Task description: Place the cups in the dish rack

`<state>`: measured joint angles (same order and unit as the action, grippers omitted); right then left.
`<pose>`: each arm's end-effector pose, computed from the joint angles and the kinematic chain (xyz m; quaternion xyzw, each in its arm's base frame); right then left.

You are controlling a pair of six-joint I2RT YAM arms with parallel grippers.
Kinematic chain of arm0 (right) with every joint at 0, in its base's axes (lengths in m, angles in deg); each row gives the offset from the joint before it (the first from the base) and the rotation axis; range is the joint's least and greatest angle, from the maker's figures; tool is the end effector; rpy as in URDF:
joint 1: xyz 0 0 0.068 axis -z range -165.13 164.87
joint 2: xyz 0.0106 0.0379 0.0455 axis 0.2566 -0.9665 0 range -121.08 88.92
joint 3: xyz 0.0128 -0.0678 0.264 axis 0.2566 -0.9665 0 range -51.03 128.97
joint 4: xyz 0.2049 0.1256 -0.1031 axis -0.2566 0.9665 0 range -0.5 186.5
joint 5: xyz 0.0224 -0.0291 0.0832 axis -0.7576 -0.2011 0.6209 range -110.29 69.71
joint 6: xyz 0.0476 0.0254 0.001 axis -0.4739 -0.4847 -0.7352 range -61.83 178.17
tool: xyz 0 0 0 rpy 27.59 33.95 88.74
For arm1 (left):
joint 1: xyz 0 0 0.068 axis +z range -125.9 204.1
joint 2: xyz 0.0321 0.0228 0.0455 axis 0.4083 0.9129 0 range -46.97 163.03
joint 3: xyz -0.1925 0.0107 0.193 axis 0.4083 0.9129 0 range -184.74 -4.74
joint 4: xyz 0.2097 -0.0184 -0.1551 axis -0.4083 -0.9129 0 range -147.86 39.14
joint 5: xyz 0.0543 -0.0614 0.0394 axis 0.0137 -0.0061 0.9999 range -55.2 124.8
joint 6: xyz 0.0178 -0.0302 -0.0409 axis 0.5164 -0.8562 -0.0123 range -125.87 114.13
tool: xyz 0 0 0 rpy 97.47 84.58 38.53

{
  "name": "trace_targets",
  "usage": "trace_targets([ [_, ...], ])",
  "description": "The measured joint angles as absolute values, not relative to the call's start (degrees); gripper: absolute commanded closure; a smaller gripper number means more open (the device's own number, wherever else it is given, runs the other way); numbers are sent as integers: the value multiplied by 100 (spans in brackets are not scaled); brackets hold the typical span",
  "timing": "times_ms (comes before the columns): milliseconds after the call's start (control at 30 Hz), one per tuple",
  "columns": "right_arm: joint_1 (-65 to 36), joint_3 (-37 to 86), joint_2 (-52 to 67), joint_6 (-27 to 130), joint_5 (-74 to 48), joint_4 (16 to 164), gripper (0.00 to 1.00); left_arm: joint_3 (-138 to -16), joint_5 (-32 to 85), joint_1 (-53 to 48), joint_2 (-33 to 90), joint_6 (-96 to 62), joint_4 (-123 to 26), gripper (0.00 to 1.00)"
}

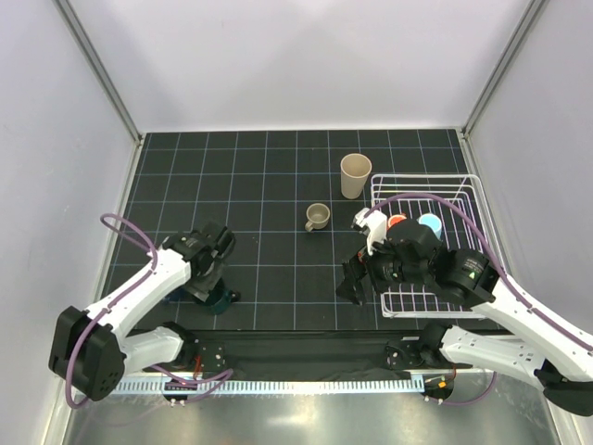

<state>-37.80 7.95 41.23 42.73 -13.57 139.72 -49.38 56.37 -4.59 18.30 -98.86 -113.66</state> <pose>0.0912 0.1265 0.3469 -0.3115 0.8456 0.2848 0.3269 0.1575 -0.0712 0.2168 -0.5310 0.8246 0.0419 0.1905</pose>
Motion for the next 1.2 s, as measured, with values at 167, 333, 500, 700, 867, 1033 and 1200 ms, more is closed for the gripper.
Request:
trace_targets([
  [167, -3780, 815, 4023, 4179, -1377, 13970, 0, -4724, 5628, -446, 1797, -10012, -11250, 56],
  [333, -3780, 815, 4001, 4039, -1445, 13950, 0, -4628, 5641, -437, 1583, -10052, -11058, 96],
  [500, -3780, 815, 3933, 3875, -1475, 13860, 0, -4606, 5626, -422, 1236, -9853, -11069, 100],
  [700, -3780, 815, 3920, 3718, -1272, 13659, 0, -4604, 5217, -422, 274, -9011, -10339, 99],
  [867, -3780, 815, 4093, 3475, -772, 13181, 0, -4158, 4327, -422, -860, -8434, -8252, 100],
  [1033, -3780, 673, 4051, 3040, -324, 12479, 0, -3850, 3289, -431, -1002, -8270, -6525, 100],
  [1200, -3780, 380, 3988, 2480, -70, 11690, 1, -3354, 2688, -570, -1051, -8338, -4768, 99],
])
